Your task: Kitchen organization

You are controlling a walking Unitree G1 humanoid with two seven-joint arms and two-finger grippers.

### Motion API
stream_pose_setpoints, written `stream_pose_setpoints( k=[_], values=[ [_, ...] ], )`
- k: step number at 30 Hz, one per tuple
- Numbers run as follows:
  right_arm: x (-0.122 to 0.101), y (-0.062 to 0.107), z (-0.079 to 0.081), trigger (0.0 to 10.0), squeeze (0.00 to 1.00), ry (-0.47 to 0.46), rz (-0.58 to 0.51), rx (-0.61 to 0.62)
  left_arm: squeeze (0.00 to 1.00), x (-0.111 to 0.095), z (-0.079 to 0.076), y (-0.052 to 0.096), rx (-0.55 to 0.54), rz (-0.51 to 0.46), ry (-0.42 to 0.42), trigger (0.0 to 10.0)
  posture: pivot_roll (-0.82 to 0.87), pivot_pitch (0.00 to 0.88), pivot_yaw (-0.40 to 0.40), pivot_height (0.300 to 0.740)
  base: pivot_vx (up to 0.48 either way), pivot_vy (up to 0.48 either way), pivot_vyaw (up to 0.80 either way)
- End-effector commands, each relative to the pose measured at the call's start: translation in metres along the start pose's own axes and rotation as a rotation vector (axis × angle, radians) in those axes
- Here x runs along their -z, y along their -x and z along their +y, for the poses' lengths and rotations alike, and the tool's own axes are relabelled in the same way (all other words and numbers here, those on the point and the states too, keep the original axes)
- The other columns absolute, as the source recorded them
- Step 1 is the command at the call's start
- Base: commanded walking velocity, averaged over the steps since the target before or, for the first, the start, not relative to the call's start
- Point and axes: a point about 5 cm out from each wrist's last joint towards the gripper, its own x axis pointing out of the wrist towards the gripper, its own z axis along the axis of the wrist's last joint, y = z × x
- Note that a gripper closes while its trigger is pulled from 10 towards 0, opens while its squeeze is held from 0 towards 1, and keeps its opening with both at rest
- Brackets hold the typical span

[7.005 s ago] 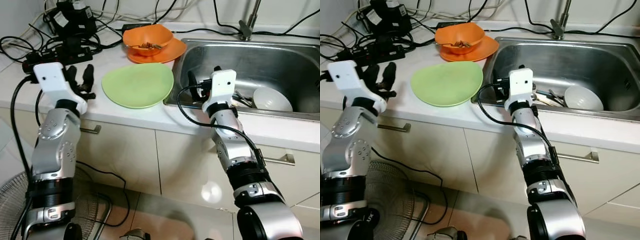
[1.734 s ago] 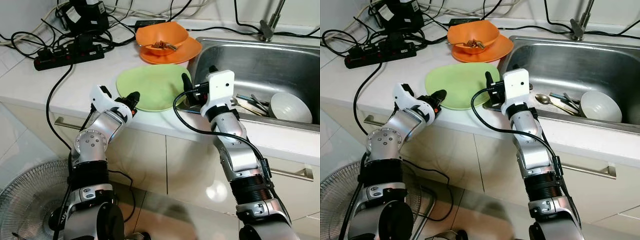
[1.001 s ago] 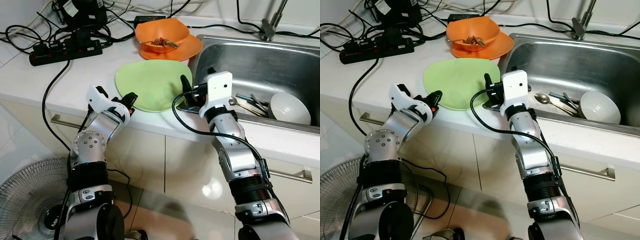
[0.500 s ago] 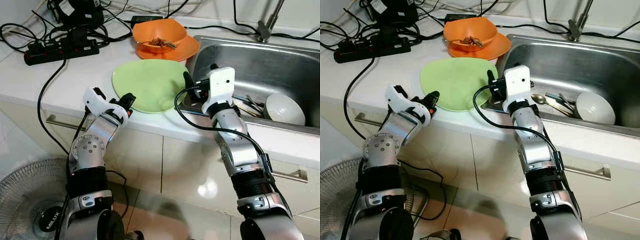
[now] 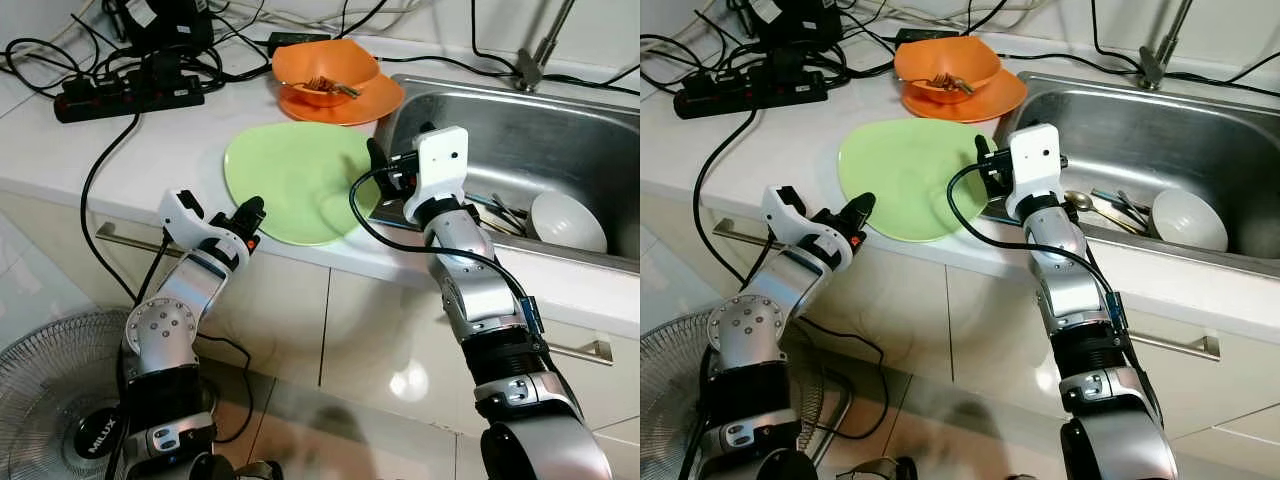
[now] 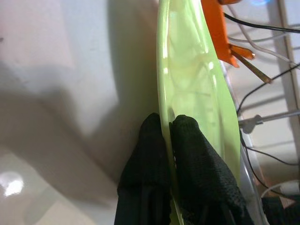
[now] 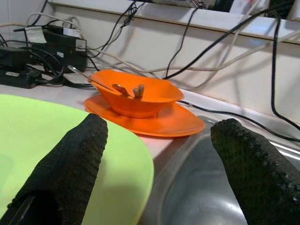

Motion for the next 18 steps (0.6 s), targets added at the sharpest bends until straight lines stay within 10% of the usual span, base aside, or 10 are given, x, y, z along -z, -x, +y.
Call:
stream_pose_setpoints(
  k=[1,18],
  values=[
    [-0.002,-0.002,-0.002,10.0,0.0,-0.014,-0.013,0.011,0.0,0.008,0.002,0.002,-0.005,0.053,-0.05,10.0,0.09,0.082,0.018,0.74,0.0,0.0,0.0],
    [-0.031,-0.003,-0.052,10.0,0.0,-0.072,-0.123,0.175,0.0,0.001,-0.026,0.002,0.199,-0.043,-0.092,10.0,0.05,0.083,0.04,0.74,0.0,0.0,0.0]
  ],
)
